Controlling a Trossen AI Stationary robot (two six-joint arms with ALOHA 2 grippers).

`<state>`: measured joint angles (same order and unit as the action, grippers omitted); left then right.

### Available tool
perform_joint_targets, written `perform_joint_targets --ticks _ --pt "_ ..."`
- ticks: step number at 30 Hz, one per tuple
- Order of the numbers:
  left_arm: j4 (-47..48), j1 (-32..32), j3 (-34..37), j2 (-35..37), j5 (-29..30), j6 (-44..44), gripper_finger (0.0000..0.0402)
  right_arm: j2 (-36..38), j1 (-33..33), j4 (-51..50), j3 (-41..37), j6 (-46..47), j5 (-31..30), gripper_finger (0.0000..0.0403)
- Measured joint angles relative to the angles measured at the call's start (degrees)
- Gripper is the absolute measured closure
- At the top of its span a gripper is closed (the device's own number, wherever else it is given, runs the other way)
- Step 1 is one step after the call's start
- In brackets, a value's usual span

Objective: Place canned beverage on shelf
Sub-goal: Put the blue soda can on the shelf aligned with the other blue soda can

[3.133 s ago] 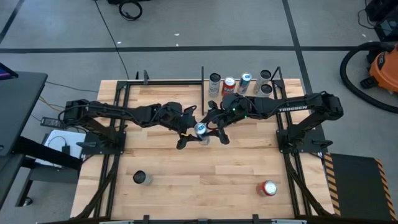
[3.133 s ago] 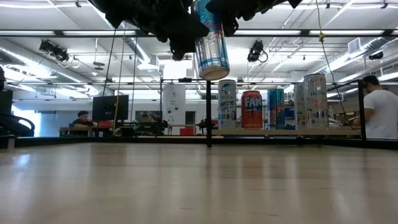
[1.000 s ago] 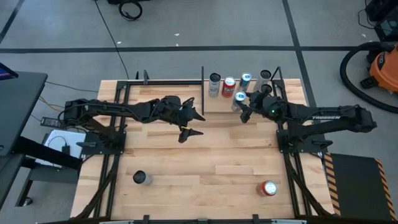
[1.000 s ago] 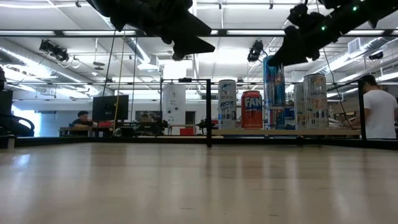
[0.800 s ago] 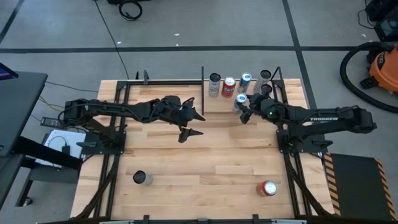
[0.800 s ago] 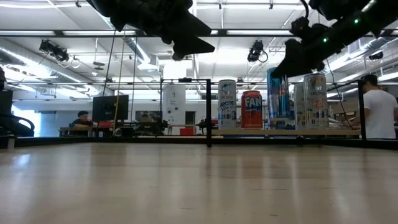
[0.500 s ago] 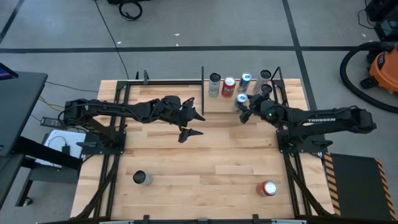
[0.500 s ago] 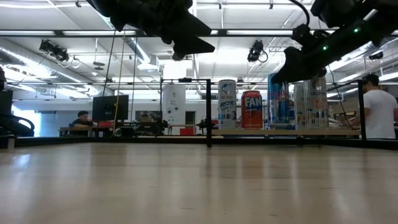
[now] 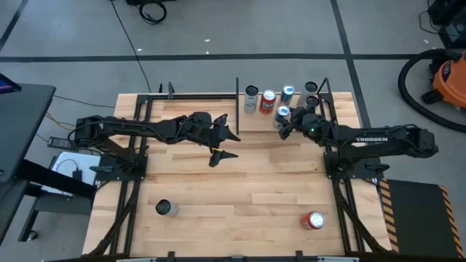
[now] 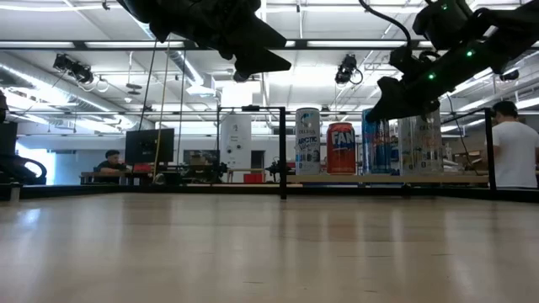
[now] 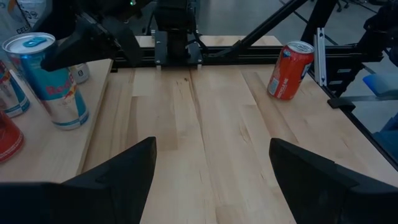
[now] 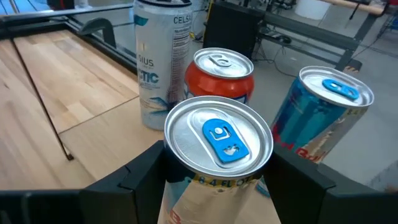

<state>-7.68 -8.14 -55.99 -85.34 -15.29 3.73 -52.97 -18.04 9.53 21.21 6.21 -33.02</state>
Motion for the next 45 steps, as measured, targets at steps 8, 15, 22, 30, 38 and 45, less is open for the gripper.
perform_joint_targets --ticks 8,15,22,30,38,45 --pt "-0.1 0.0 0.0 0.0 0.0 0.0 0.0088 -0.3 -1.3 1.1 0.0 -0.1 3.0 0.0138" --pt "-0.1 0.0 0.0 0.0 0.0 0.0 0.0088 -0.3 -1.3 1.3 0.0 0.1 5.4 0.0114" --pt "-0.1 0.0 0.0 0.0 0.0 0.0 0.0088 -0.3 -1.3 0.9 0.0 0.1 6.3 0.0102" --pt "-0.2 0.0 0.0 0.0 0.0 0.0 0.0088 -0.3 -1.3 1.5 0.0 -0.3 5.8 0.0071" --pt "-0.2 0.0 0.0 0.0 0.0 0.0 0.0088 -0.1 -1.3 3.4 1.9 -2.8 5.8 0.0053" --pt "-0.2 0.0 0.0 0.0 0.0 0.0 0.0088 -0.1 -1.2 5.1 4.3 -6.3 5.8 0.0052"
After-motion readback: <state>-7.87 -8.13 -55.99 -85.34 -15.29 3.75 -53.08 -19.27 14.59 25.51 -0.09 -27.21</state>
